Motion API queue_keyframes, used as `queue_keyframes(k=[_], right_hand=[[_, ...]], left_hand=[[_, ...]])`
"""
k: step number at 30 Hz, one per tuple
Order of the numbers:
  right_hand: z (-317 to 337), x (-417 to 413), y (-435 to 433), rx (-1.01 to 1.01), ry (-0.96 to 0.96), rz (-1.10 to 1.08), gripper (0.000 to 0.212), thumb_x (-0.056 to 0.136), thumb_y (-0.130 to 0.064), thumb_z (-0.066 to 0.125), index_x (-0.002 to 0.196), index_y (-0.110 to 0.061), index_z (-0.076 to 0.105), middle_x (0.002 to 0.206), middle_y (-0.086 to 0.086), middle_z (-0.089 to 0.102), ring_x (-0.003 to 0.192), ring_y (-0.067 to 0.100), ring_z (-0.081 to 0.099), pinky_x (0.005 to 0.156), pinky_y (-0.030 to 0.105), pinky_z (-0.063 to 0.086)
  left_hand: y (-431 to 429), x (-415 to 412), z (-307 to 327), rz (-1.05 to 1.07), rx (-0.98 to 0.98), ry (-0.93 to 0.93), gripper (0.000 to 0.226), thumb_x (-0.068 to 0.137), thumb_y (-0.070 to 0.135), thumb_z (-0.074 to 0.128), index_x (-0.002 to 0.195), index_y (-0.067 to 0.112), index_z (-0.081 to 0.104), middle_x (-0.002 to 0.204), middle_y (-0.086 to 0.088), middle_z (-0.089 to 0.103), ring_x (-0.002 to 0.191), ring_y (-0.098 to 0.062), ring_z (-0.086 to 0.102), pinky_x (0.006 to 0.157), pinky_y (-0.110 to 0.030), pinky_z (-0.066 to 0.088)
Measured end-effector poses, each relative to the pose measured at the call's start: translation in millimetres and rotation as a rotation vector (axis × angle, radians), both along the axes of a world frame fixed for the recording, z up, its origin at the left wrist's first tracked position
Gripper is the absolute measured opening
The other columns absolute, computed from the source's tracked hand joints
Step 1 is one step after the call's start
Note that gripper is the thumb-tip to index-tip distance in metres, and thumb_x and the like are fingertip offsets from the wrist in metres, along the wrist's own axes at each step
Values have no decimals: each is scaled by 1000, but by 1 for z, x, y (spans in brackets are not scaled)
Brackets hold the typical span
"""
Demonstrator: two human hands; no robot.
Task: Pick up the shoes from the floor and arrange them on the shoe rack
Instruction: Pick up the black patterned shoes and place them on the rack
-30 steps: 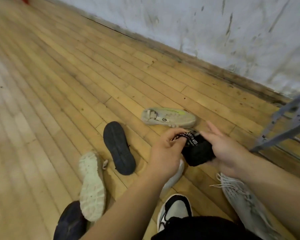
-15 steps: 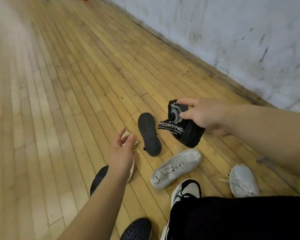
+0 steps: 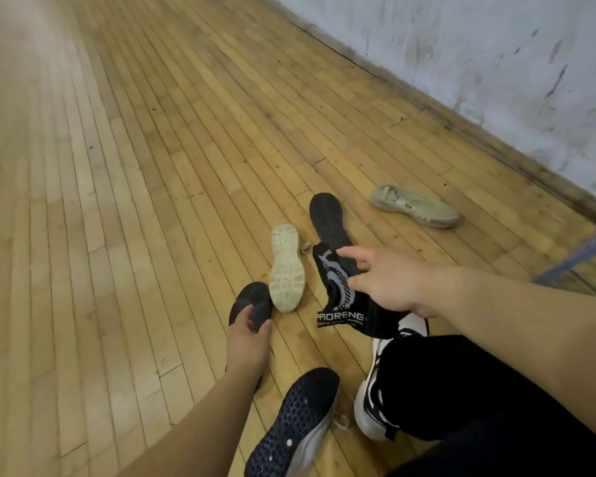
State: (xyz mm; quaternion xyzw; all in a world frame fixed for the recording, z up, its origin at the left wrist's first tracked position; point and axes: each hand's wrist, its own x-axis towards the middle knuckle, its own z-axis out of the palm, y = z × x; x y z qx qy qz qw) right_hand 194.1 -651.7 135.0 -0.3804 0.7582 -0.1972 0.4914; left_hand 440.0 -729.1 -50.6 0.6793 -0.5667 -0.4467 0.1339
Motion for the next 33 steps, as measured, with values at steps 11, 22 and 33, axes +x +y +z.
queue_keyframes(k=[11,22,33], right_hand=[[-17,-12,7,2,126,0,60,106,-19,52,158,-39,33,163,3,38,138,23,48,86,22,40],[-31,-17,-11,23,132,30,59,106,-17,51,159,-36,32,160,3,40,137,22,48,87,23,39],[-32,-17,-30,-19,138,-10,61,104,-15,50,158,-37,33,148,5,52,107,20,54,77,26,46]], left_hand=[[5,74,-61,-309,148,-517,121,71,49,82,156,52,-4,158,-9,22,126,-43,47,93,-51,53],[17,61,-58,-161,159,-97,109,85,23,72,156,54,-5,134,-8,54,99,-25,64,76,-41,62],[11,50,-37,189,285,270,83,104,3,28,137,79,22,167,-5,25,136,-47,48,76,-55,63]])
